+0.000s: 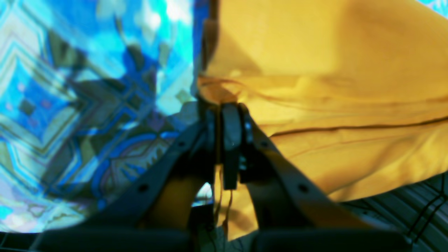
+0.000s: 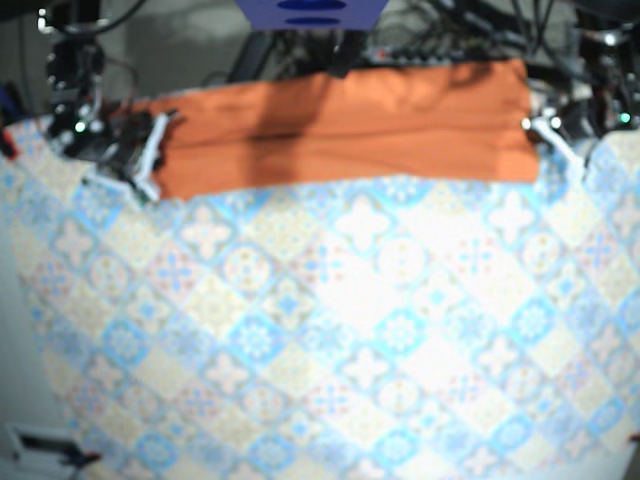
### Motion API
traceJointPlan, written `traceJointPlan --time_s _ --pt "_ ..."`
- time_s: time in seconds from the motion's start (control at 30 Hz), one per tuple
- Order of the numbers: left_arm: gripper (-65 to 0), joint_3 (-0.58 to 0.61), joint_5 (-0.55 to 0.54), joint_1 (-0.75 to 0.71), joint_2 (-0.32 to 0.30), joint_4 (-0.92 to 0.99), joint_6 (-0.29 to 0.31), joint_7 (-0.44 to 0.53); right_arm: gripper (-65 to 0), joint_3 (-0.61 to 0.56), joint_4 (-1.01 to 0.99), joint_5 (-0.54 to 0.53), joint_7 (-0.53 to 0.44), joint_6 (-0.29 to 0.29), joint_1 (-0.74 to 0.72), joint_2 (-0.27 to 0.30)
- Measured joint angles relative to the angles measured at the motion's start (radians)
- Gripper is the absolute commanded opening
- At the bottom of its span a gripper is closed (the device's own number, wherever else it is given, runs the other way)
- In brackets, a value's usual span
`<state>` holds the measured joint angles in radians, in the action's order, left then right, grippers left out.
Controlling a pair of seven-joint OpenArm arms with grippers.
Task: Fold the T-shirt properly
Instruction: 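Hold the folded shirt with both grippers and press the fold flat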
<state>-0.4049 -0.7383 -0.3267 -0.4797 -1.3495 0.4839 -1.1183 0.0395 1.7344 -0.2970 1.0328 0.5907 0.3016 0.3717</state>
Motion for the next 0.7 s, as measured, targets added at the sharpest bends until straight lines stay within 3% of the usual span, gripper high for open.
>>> traceJointPlan --time_s 0.7 --pt "-65.0 0.042 0.001 -0.009 -0.003 -0.003 0.0 0.004 -65.0 -0.002 -0.01 0.0 0.0 0.0 0.023 0.0"
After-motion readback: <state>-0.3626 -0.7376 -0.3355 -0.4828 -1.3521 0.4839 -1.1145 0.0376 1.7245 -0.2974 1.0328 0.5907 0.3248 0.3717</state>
